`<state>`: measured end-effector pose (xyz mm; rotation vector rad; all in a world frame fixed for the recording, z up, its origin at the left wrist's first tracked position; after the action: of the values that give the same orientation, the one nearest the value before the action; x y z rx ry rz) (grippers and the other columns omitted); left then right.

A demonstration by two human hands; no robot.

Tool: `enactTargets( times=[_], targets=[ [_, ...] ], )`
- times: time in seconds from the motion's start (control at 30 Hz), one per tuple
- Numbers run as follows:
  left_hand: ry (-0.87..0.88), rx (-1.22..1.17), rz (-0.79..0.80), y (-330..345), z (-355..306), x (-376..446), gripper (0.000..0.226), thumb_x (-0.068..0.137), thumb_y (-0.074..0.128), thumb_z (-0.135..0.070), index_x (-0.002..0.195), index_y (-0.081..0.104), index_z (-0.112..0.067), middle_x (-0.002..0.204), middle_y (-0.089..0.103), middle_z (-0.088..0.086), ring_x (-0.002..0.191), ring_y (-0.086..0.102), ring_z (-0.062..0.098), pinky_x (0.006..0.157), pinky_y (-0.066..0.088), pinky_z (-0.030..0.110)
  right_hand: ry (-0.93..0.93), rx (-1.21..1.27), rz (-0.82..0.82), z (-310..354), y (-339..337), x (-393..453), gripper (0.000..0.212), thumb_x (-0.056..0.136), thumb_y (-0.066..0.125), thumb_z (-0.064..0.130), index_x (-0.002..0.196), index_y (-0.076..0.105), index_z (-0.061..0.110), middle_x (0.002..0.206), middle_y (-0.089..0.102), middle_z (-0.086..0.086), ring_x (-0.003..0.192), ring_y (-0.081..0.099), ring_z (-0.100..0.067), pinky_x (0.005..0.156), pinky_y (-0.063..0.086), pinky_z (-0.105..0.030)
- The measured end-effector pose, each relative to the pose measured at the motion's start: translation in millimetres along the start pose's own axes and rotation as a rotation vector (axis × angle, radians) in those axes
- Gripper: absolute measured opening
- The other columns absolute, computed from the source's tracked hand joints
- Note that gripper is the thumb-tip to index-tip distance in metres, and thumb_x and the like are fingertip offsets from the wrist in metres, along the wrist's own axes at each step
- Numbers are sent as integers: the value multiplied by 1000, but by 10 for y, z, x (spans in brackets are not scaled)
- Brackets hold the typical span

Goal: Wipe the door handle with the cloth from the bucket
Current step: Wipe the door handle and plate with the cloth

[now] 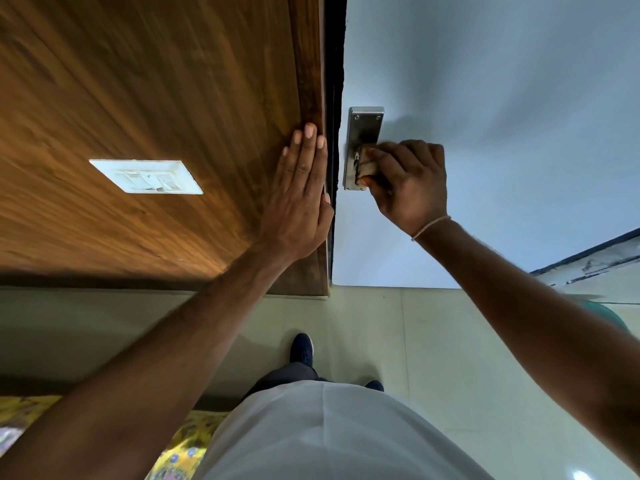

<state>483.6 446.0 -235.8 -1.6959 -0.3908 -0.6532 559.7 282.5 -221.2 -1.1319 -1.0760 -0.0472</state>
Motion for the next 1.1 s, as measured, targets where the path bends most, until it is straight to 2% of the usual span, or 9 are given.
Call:
enactTargets(
  times=[0.1, 0.2, 0.27, 0.43, 0.6, 0.73, 0.87, 1.0, 1.1],
  targets=[
    [2, -17, -5, 4, 4, 2, 73, 106, 53, -12, 169, 21, 6, 178, 20, 29, 168, 19, 44, 138, 22, 57, -112, 5, -52, 173, 52, 69, 29, 106, 67, 33, 127, 78, 17, 126, 77, -5, 107, 71, -35, 91, 49, -45],
    [6, -24, -24, -19, 8, 1, 73, 105, 55, -9, 168, 23, 7, 177, 22, 29, 168, 20, 44, 137, 23, 57, -261, -4, -73, 337, 181, 142, 16, 105, 68, 18, 115, 81, 18, 120, 78, -3, 107, 72, -34, 92, 48, -44],
    [13, -26, -30, -37, 7, -5, 74, 103, 57, -7, 168, 25, 8, 177, 23, 30, 167, 21, 44, 137, 23, 57, -348, -10, -54, 379, 245, 166, 17, 105, 66, 12, 110, 81, 19, 116, 78, -1, 109, 72, -34, 92, 47, -44],
    [14, -28, -39, -29, 13, 0, 74, 103, 59, -7, 167, 26, 9, 176, 24, 31, 167, 22, 46, 136, 25, 59, -453, -19, -3, 304, 188, 142, 24, 106, 63, 9, 122, 79, 19, 127, 77, 0, 112, 70, -32, 93, 47, -42],
    [-2, -48, -46, -5, 6, -5, 73, 103, 59, -7, 167, 27, 8, 175, 26, 31, 166, 24, 46, 135, 27, 60, -269, -8, 18, 61, 63, 52, 30, 104, 69, 23, 132, 74, 14, 132, 75, -6, 110, 71, -33, 93, 50, -43],
    [-1, -45, -28, -2, 10, -2, 75, 103, 57, -8, 168, 24, 7, 177, 23, 30, 167, 21, 45, 136, 25, 60, -87, -29, 138, -73, 82, 62, 43, 100, 66, 39, 133, 70, 12, 126, 75, -9, 109, 69, -36, 95, 48, -46],
    [-16, -41, -27, 12, 0, -4, 74, 104, 57, -9, 169, 23, 6, 177, 23, 30, 167, 21, 45, 135, 25, 60, 35, -20, 212, -55, 170, 183, 42, 95, 67, 47, 123, 72, 17, 107, 78, -5, 96, 68, -36, 89, 46, -44],
    [-24, -50, -41, 13, -24, 5, 73, 104, 56, -9, 168, 24, 7, 177, 24, 31, 167, 22, 46, 135, 25, 61, 52, 36, 320, -179, 211, 218, 35, 93, 67, 42, 117, 71, 17, 101, 78, -7, 90, 67, -38, 87, 44, -44],
    [-11, -48, -32, 8, -11, -1, 72, 105, 52, -11, 168, 23, 7, 177, 23, 30, 167, 20, 45, 137, 23, 59, 32, 44, 380, -344, 157, 178, 37, 90, 56, 42, 113, 71, 17, 102, 78, -10, 92, 67, -39, 86, 42, -44]
  ],
)
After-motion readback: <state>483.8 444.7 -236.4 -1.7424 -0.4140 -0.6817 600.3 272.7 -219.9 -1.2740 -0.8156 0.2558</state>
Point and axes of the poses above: each hand's wrist, its own x-axis towards the middle knuckle, its own y-axis out of the palm, z = x × y, the point moved 9 cm from there along x, towards the middle knuckle
